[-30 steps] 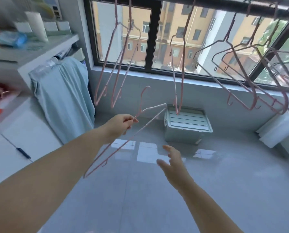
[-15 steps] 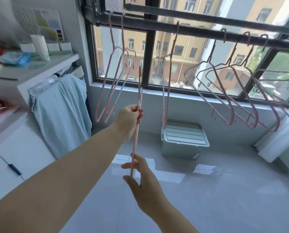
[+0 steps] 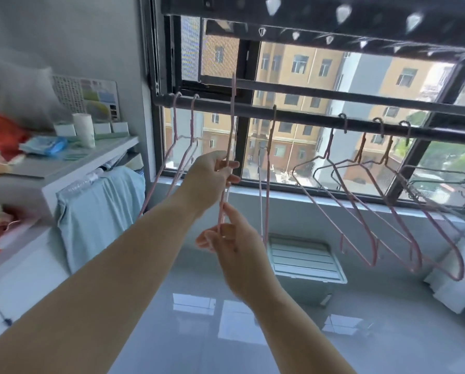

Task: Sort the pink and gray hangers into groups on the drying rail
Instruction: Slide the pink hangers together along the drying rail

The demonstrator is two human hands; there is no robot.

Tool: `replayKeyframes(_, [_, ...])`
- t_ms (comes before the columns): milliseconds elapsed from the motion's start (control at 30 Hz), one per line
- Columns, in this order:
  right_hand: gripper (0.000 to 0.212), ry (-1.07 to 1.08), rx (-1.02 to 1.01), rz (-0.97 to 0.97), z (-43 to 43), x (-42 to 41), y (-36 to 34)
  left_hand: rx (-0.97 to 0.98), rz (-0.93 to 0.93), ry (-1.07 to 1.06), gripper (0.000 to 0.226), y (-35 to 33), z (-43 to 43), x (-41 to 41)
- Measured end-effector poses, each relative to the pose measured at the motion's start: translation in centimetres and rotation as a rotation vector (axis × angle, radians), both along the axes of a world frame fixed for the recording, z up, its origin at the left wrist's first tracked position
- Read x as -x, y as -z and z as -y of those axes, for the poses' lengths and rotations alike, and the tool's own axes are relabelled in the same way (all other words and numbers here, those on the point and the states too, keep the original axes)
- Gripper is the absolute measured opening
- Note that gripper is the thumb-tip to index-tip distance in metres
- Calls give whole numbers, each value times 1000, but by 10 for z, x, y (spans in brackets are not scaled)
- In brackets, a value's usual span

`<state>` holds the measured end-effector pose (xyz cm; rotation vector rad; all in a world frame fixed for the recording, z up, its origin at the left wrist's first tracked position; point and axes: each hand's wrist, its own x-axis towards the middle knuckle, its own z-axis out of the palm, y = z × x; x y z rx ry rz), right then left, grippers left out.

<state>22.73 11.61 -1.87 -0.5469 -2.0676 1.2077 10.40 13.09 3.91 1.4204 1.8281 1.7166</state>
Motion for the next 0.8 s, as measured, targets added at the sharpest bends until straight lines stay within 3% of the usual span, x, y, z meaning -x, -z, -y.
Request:
replayKeyframes(200, [50,53,105,88,3,12,1,97,86,-15,25,18,-10,16])
replayKeyframes(300, [46,109,-277,288,7,-4,5,153,108,-62,35,28,-10,16])
replayKeyframes(400, [40,357,-537,169,1,-24,-3,107,-288,-278,51,29,-11,10])
replayKeyframes(500, [51,467,-313,223,-19,-33,-1,-5,-389,-185,52,16,-18,-7])
replayKeyframes(567, [60,369,-104,364,-26,-28,9,159,-329,-47,55,10,-28,-17])
replayKeyframes(667, [51,361,-92,353,-25,-14,28,478,-247,125,50,9,-40,-22])
replayKeyframes(800, [46,411,-86,273,-25,-6,36,416,-192,198,44,25,-41,-19])
